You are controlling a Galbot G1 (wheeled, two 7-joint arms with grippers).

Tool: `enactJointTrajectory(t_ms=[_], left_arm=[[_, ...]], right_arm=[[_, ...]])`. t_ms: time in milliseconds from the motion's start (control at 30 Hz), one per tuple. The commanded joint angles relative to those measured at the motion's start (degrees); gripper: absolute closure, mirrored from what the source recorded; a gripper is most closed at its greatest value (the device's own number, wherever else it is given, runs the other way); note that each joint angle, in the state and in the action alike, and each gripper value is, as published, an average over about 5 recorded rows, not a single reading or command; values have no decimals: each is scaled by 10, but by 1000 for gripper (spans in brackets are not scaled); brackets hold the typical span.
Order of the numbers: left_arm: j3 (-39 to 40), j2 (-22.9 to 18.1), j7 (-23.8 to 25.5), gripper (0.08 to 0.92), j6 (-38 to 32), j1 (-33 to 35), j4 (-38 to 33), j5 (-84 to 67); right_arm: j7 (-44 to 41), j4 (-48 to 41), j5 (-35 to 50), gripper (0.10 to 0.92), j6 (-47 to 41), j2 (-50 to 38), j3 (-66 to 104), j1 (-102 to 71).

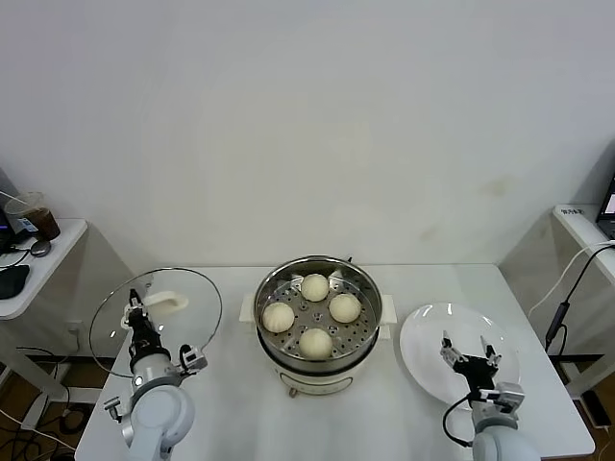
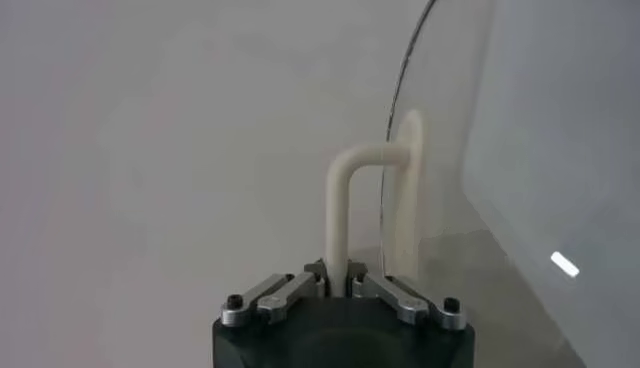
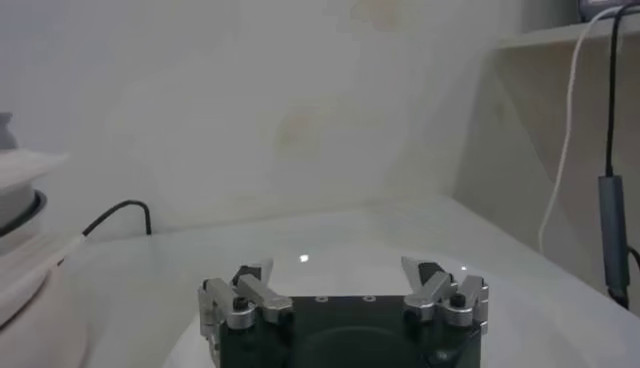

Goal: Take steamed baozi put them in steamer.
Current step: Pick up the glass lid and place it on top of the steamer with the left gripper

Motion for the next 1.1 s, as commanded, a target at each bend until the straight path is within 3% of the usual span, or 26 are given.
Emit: enactJointTrajectory(t_ms=[33, 667, 1100], left_arm=[[40, -41, 102, 832, 35, -8, -102, 65], [268, -94, 160, 832, 36, -99, -55, 82], [359, -124, 133, 832, 36, -164, 2, -27]], right_arm=[[0, -1, -2, 203, -4, -6, 3, -1], [-5, 20, -20, 203, -1, 5, 30, -19], [-5, 14, -30, 203, 2, 13, 28, -20]])
